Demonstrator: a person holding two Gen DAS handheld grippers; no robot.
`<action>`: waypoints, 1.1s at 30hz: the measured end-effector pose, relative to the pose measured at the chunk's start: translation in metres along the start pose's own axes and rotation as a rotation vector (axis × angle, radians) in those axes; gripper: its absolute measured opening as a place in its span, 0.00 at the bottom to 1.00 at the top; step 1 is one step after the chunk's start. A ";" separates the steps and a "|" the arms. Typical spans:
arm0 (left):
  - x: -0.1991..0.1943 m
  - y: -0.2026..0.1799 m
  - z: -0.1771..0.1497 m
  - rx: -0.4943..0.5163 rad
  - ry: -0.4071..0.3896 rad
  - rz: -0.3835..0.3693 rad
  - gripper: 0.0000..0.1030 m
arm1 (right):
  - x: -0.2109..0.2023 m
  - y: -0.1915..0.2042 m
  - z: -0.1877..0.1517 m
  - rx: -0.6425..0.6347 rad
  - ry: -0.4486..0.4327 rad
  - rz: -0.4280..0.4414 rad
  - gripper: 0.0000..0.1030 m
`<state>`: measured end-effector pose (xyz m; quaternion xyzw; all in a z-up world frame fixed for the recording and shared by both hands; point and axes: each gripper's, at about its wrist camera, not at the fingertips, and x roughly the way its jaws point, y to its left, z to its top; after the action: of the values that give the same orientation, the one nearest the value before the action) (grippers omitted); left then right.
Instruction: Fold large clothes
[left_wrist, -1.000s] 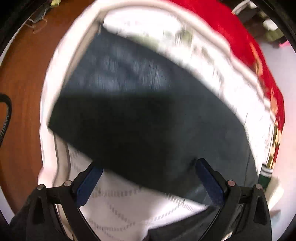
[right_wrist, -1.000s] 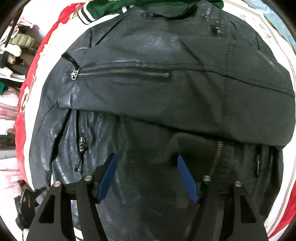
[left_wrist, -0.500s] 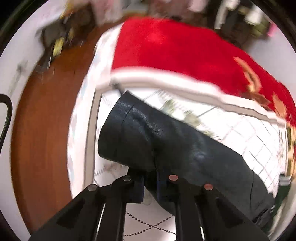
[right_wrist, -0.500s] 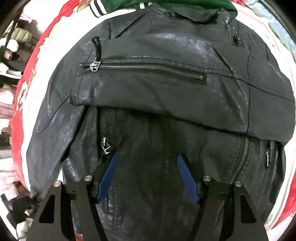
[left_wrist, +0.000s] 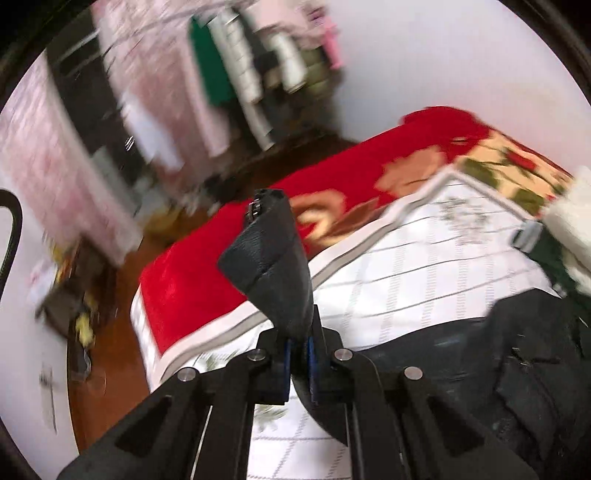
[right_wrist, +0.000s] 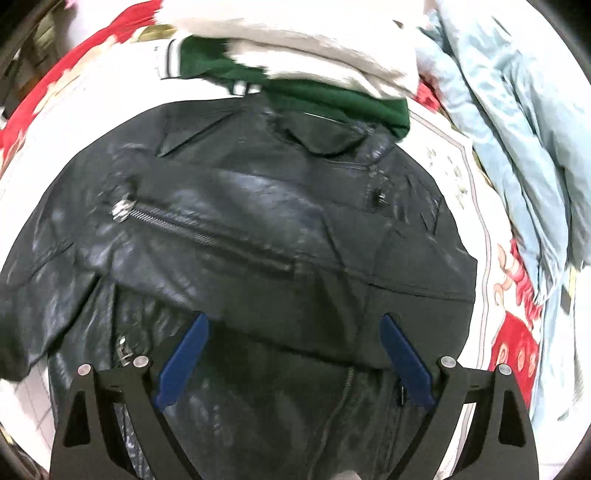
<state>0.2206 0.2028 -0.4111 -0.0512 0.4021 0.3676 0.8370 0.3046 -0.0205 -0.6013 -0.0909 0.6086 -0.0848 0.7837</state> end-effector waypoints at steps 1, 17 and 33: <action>-0.010 -0.009 0.003 0.027 -0.018 -0.013 0.04 | 0.004 -0.006 0.003 0.021 0.006 0.011 0.92; -0.173 -0.305 -0.064 0.553 -0.042 -0.570 0.03 | 0.045 -0.260 -0.058 0.533 0.170 0.028 0.92; -0.160 -0.379 -0.142 0.718 0.233 -0.624 0.83 | 0.077 -0.336 -0.119 0.717 0.257 0.092 0.92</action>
<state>0.3141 -0.2181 -0.4726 0.0817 0.5598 -0.0709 0.8216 0.2006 -0.3694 -0.6196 0.2278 0.6370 -0.2677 0.6861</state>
